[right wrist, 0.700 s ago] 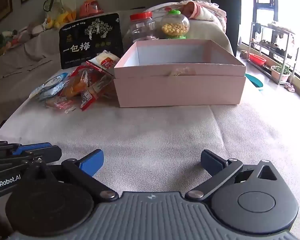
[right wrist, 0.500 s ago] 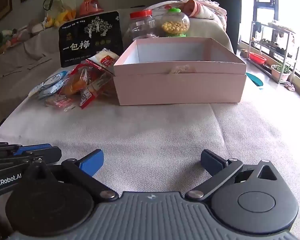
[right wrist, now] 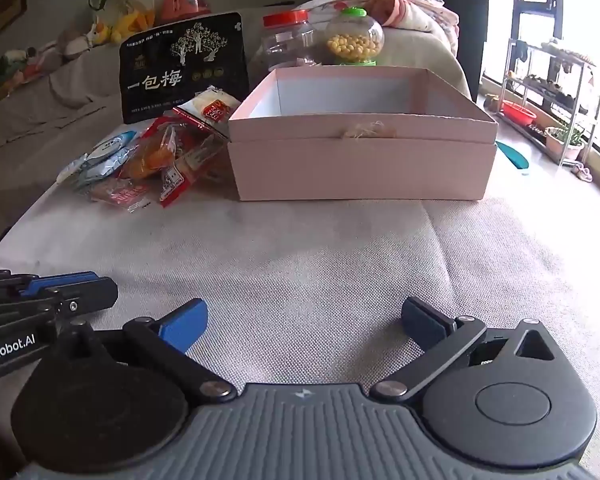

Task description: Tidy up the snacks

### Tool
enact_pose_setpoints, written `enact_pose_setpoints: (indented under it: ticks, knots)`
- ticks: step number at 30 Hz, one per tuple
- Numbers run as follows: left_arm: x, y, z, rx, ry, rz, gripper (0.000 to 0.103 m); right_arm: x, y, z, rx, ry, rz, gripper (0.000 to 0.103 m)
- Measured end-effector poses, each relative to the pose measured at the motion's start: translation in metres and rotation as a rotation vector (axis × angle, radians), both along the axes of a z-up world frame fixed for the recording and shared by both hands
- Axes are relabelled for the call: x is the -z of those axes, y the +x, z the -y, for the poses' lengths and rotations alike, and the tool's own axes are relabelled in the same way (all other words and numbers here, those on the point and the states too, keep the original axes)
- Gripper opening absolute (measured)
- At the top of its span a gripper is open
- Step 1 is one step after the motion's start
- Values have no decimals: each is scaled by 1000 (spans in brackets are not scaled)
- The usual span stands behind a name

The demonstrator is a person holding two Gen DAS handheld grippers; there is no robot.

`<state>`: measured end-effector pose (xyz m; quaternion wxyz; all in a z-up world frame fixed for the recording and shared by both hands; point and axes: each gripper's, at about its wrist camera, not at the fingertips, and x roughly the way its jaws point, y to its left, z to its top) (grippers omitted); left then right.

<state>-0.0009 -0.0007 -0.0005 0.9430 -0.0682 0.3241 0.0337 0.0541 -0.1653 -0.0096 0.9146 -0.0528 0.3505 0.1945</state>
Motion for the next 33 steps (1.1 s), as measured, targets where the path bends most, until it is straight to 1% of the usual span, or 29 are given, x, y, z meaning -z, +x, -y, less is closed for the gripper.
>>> enact_pose_setpoints:
  ticks: [3, 8, 26, 33]
  knots:
    - [-1, 0, 0, 1, 1, 4, 17, -1, 0, -3, -7, -23, -1, 103]
    - [-3, -1, 2, 4, 8, 12, 17, -1, 0, 0, -3, -1, -5, 103]
    - [0, 1, 2, 10, 9, -5, 17, -1, -2, -2, 11, -5, 10, 103]
    - [0, 1, 2, 9, 9, -6, 17, -1, -1, -5, 3, -28, 12, 103]
